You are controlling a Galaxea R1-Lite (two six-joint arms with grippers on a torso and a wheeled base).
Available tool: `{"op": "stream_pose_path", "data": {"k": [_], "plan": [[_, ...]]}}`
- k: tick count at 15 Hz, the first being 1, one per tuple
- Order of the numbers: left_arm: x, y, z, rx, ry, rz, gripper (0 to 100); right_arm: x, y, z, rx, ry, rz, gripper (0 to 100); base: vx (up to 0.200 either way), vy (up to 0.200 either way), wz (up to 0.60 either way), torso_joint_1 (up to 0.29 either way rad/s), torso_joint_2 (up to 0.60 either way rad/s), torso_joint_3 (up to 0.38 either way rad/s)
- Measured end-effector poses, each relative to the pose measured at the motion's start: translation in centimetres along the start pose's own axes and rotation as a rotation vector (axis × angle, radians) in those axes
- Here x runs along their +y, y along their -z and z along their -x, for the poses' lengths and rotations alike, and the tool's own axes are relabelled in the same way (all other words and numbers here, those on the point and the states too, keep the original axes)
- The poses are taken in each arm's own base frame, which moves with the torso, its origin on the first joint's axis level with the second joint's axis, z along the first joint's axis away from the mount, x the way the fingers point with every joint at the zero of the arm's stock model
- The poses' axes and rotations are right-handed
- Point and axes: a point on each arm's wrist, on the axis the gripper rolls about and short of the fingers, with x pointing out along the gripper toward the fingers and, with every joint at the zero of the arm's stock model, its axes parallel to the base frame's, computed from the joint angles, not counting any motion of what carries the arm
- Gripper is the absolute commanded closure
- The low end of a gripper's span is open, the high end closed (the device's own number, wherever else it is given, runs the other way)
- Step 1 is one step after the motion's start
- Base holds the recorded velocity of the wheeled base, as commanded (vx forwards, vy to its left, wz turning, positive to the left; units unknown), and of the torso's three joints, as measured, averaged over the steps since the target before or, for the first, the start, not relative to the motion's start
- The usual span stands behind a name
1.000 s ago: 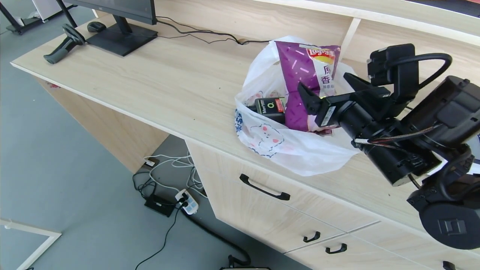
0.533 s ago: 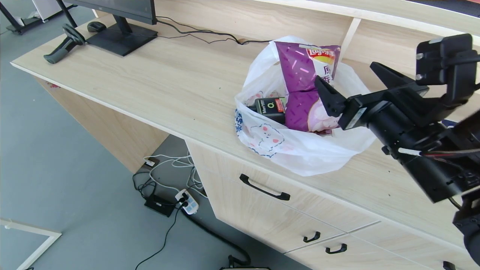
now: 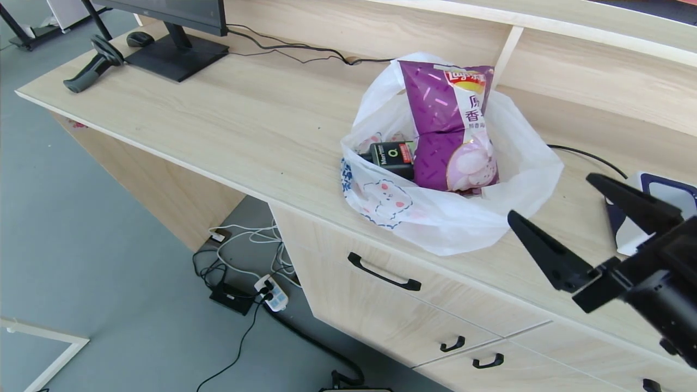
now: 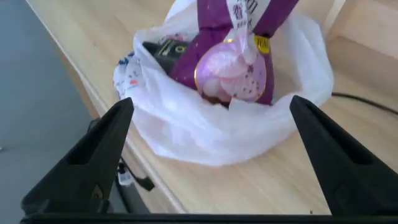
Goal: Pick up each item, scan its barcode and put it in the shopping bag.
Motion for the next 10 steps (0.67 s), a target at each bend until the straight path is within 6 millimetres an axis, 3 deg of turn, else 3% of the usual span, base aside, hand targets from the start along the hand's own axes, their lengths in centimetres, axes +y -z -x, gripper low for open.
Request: {"op": "stream_pose_path", "data": {"k": [2,5,10], "plan": [[0.0,0.0,0.0,0.0,0.0,0.0,0,-0.1,2.8,3.3,0.134,-0.045,-0.057,0,0.0,0.0,0.0,0.0,0.0,0.0],[0.0,0.0,0.0,0.0,-0.001,0.0,0,-0.3,4.5,5.4,0.252,-0.069,-0.062,0,0.0,0.0,0.0,0.0,0.0,0.0],[0.0,0.0,0.0,0.0,0.0,0.0,0,-1.2,2.8,5.8,0.164,-0.035,-0.037,0,0.0,0.0,0.0,0.0,0.0,0.0]]}}
